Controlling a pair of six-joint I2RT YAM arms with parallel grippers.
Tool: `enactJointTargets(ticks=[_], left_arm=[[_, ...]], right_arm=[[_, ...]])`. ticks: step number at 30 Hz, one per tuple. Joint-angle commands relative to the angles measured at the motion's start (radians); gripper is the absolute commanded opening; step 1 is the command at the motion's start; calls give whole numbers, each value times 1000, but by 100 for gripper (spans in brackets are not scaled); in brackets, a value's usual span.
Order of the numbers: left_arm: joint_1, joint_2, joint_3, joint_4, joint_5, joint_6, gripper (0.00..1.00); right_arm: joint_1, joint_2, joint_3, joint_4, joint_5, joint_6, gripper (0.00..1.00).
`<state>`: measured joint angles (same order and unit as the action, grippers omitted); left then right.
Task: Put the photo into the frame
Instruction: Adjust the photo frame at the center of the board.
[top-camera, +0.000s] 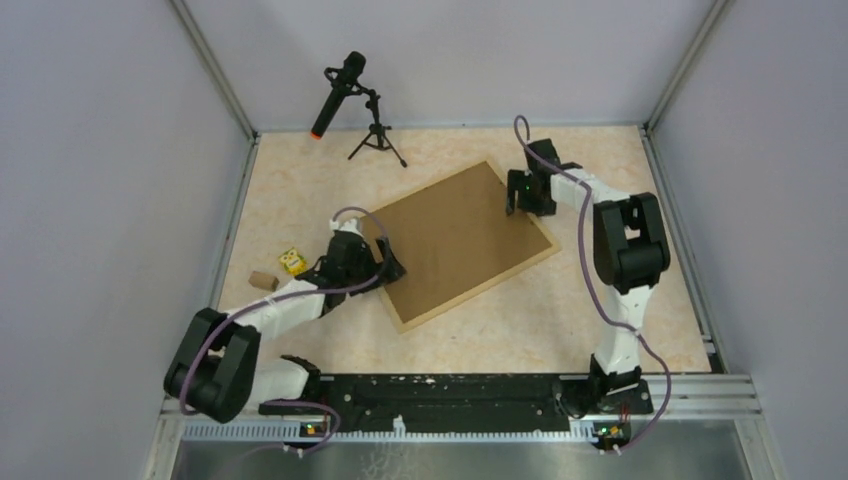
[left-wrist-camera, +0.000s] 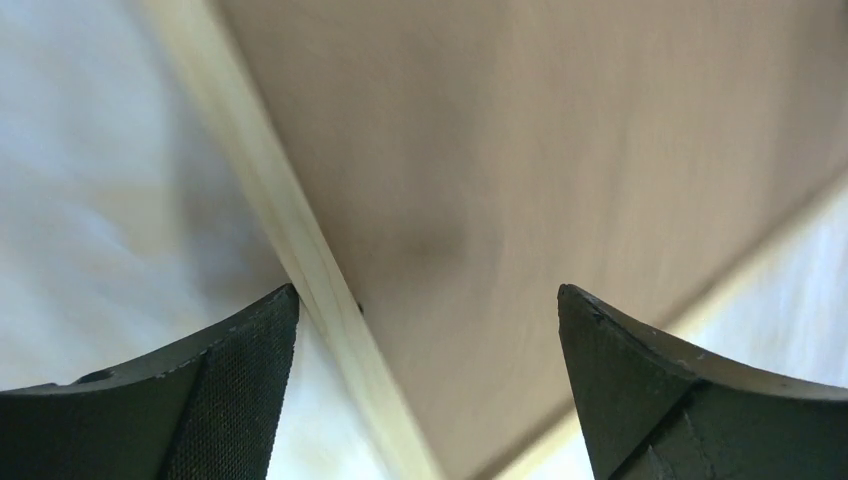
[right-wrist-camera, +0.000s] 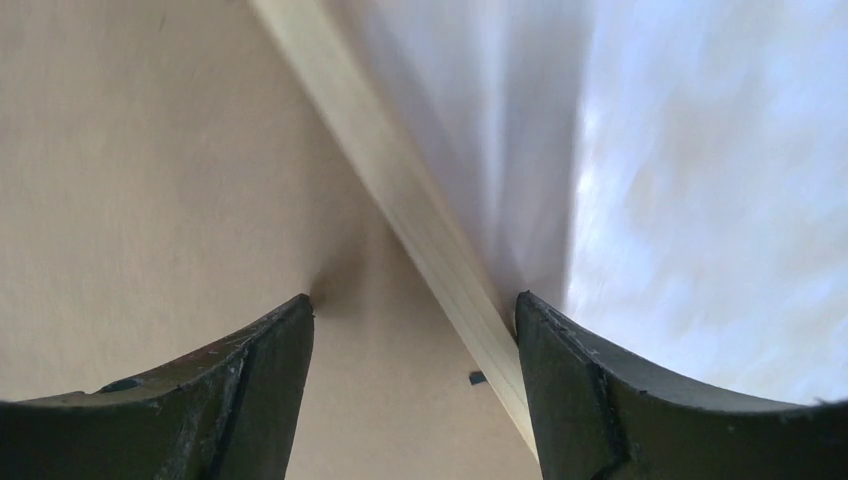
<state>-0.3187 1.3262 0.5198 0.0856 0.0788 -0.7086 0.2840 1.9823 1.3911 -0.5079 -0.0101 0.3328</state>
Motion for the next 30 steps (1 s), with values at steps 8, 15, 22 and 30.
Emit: enactJointTargets(ticks=[8, 15, 22, 30], left_arm=[[-392, -229, 72, -245, 119, -90, 98], [-387, -105, 430, -319, -82, 168, 98], [-253, 183, 617, -243, -273, 231, 98], [-69, 445, 656, -93, -90, 183, 99]], right_arm=[[47, 36, 271, -159, 81, -89, 76], [47, -320, -95, -47, 34, -70, 95], [12, -529, -397, 58, -81, 62, 99], [-130, -596, -579, 182, -187, 129, 99]])
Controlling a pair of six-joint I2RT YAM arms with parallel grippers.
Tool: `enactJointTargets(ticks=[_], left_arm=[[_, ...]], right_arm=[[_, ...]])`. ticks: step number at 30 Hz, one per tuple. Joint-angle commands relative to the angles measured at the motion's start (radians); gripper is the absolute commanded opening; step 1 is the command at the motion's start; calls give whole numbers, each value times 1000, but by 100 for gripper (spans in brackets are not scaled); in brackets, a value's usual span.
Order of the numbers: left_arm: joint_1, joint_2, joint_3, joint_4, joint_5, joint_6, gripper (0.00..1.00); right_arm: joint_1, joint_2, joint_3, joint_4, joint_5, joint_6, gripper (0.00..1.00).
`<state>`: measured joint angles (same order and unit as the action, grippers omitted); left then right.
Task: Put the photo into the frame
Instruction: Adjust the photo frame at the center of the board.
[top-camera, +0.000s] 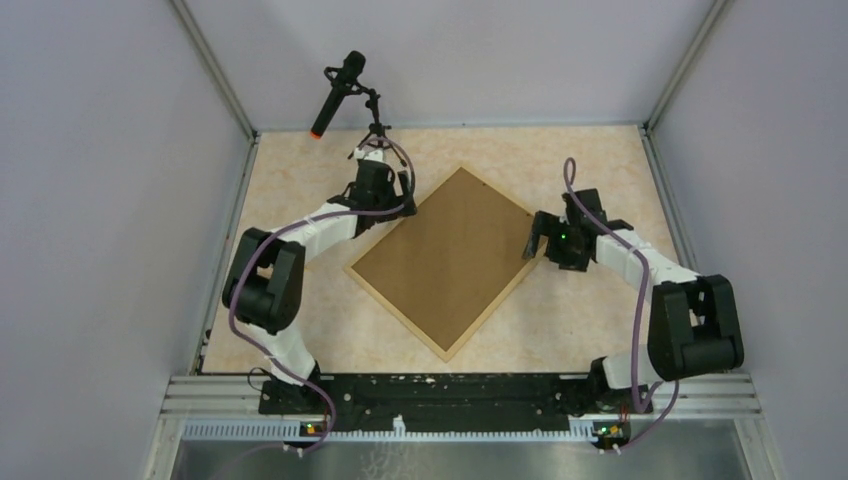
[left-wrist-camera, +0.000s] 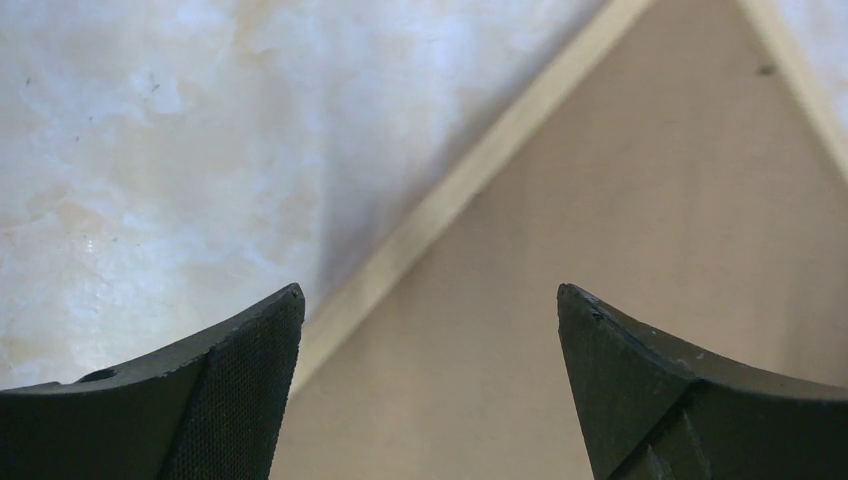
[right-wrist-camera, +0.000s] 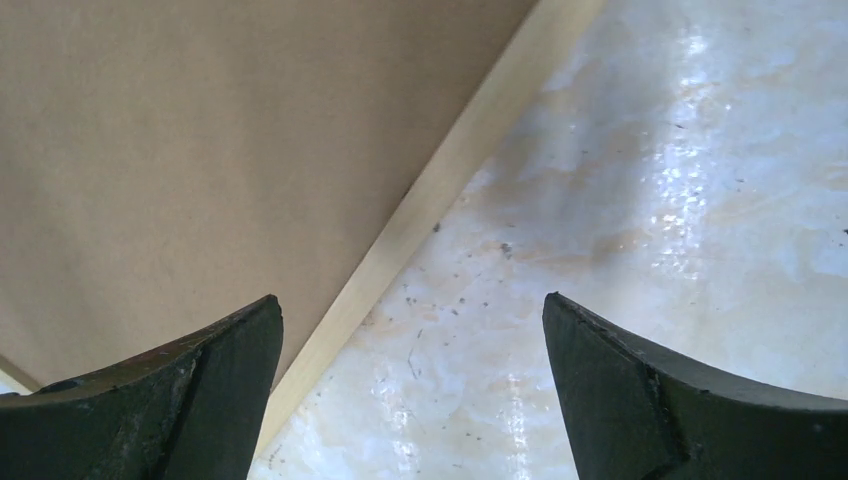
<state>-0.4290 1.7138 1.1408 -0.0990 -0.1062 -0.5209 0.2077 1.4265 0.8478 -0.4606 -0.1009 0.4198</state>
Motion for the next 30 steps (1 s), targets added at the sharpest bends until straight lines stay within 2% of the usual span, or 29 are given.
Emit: enactJointTargets(ticks=[1, 5, 7, 11, 14, 18, 23, 25, 30], left_arm=[[48, 85, 44, 92, 155, -3, 98], [53, 139, 30, 91, 245, -33, 98], [53, 130, -30, 120, 296, -86, 98], [45, 12, -224, 229, 413, -169, 98], [19, -102, -365, 237, 456, -206, 98], [-54, -279, -522, 213, 409, -220, 98], [-68, -397, -611, 141, 279, -184, 98], [-68, -427, -660, 177, 284, -179, 98], [-63, -427, -689, 226, 274, -163, 98]], right_arm=[[-60, -27, -46, 159, -134, 31, 99], [-62, 58, -36, 201, -230, 4, 99], [-62, 94, -39, 239, -256, 9, 99], [-60, 134, -22, 266, -294, 6, 98], [-53, 139, -15, 271, -350, 3, 97], [-8, 128, -26, 288, -405, 15, 94], [-5, 84, -21, 174, -254, -3, 91], [-32, 46, -19, 114, -211, -10, 91], [-147, -39, -45, 72, -257, -19, 84]])
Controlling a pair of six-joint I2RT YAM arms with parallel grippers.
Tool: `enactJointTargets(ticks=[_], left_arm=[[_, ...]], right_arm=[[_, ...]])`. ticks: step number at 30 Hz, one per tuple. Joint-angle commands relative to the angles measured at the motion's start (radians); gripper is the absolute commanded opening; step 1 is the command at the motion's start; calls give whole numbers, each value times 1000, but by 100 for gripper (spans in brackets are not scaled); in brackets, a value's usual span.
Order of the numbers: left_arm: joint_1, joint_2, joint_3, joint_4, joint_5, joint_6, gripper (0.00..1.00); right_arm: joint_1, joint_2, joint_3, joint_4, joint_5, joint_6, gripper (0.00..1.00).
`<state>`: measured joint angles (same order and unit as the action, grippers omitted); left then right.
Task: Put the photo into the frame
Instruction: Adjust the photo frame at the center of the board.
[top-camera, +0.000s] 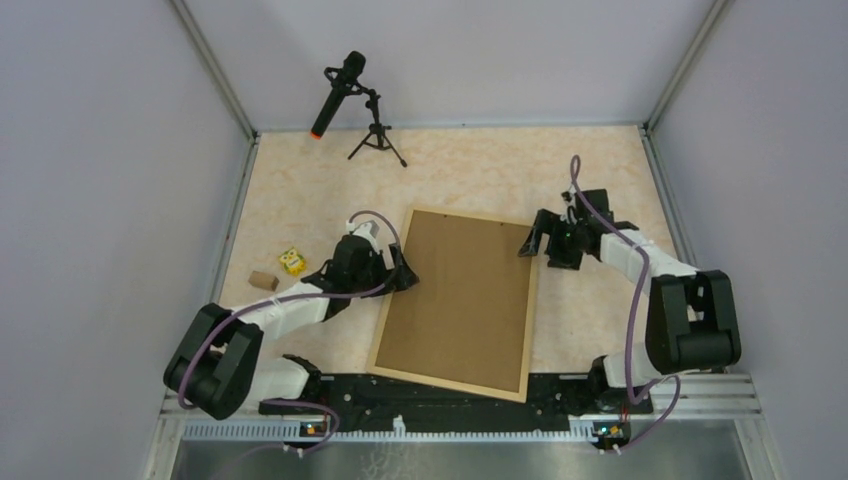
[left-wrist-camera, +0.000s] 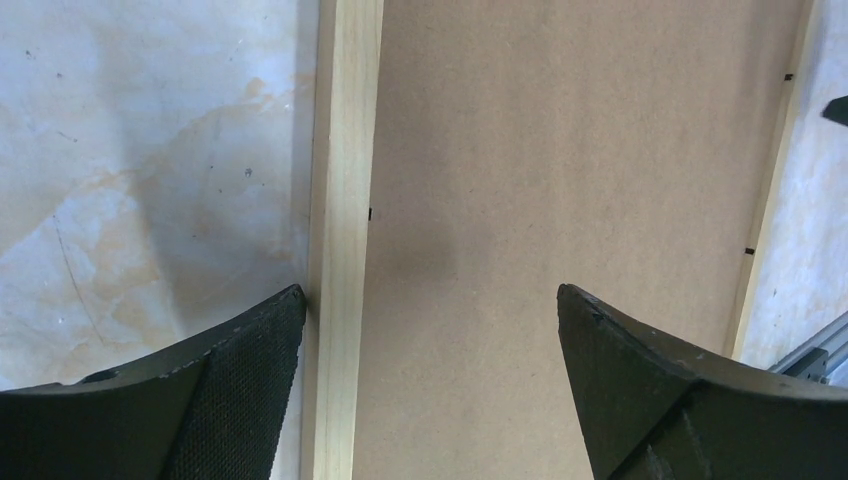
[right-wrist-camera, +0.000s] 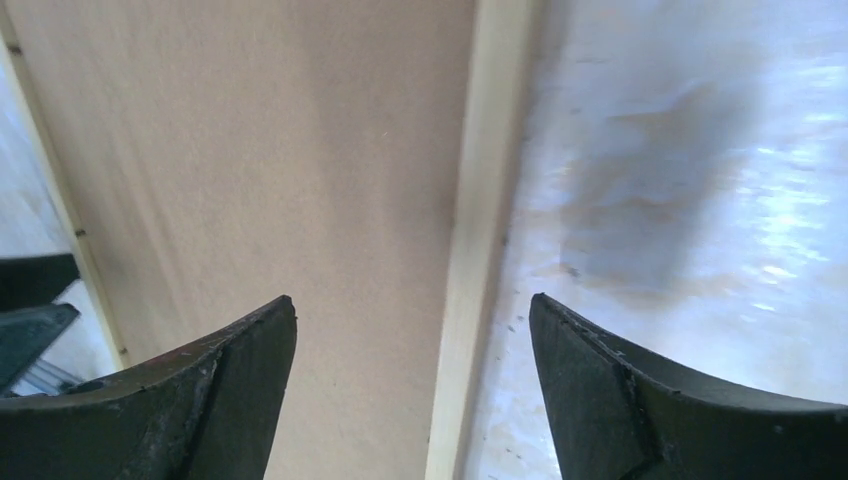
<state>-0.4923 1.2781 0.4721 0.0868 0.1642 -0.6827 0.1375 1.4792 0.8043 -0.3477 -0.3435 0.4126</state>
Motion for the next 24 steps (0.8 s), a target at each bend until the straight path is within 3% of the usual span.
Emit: enactJointTargets(ticks=[1, 3, 8, 13, 24], left_arm=[[5, 23, -16, 46, 12, -1, 98], [15, 47, -11, 58, 42, 2, 98], [55, 47, -34, 97, 97, 4, 98], [60, 57, -33, 101, 109, 6, 98], [61, 82, -19, 99, 125, 13, 98]], right_arm=[[-87, -93, 3, -48, -22, -15, 82], [-100, -82, 13, -67, -17, -21, 78], [-107, -14, 50, -88, -4, -44, 55], [-107, 34, 79, -97, 20, -56, 43], [-107, 127, 87, -31, 1, -54, 34]])
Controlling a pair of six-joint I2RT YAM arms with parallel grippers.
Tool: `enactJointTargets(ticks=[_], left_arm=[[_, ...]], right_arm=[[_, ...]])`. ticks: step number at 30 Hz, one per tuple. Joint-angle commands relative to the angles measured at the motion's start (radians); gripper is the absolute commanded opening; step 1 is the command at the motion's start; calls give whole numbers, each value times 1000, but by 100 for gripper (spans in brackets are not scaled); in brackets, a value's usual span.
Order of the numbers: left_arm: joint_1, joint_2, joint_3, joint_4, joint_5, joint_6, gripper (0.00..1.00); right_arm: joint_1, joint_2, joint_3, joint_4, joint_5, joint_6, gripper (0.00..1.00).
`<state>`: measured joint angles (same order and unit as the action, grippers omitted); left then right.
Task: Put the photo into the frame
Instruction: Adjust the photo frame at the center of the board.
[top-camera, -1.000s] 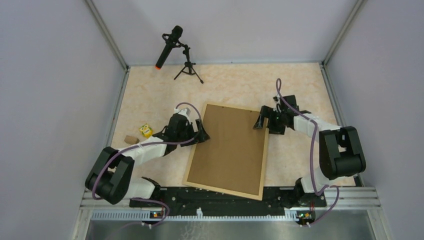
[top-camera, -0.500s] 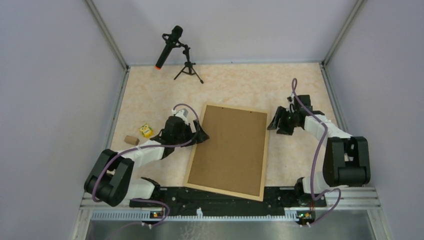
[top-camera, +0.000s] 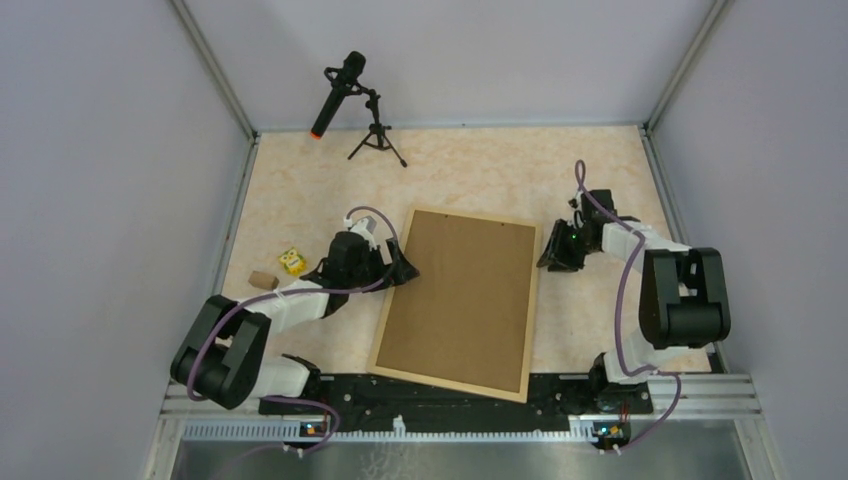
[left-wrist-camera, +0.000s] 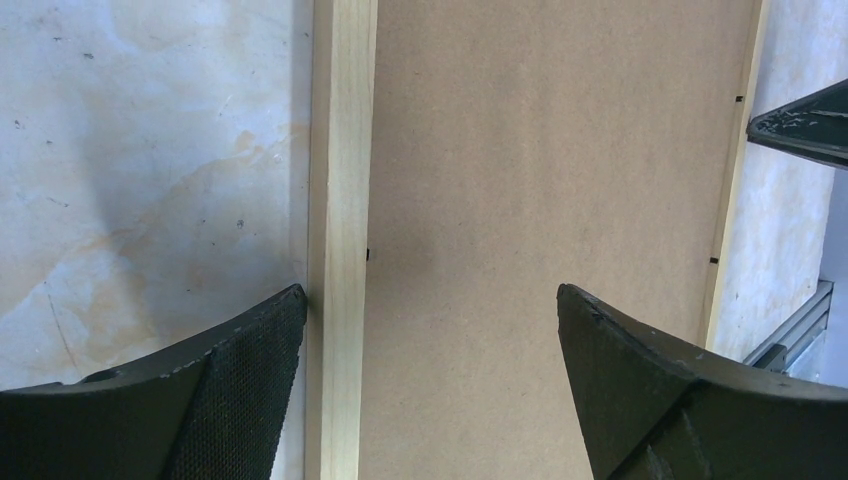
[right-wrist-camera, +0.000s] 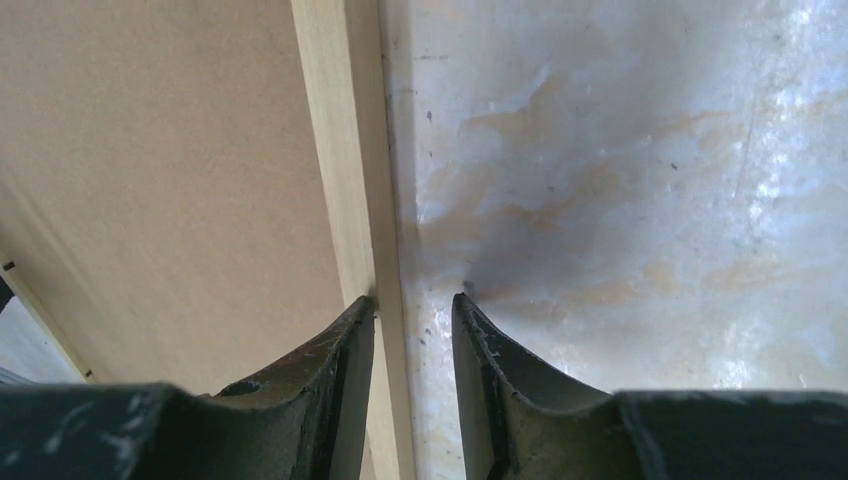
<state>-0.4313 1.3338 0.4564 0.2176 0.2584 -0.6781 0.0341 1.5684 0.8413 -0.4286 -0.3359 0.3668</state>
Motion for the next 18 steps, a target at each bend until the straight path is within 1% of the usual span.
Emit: enactJointTargets(ticks=[1, 9, 13, 18], left_arm=[[2, 26, -4, -30, 32, 8, 98], [12, 39, -2, -22, 51, 8, 98], [14, 43, -1, -22, 53, 9, 98], [15, 44, -2, -18, 57, 6, 98]], right_arm=[[-3, 48, 52, 56, -8, -7, 34], [-2, 115, 76, 81, -6, 1, 28], [38, 146, 86, 64, 15, -3, 27], [56, 112, 73, 51, 47, -1, 28]])
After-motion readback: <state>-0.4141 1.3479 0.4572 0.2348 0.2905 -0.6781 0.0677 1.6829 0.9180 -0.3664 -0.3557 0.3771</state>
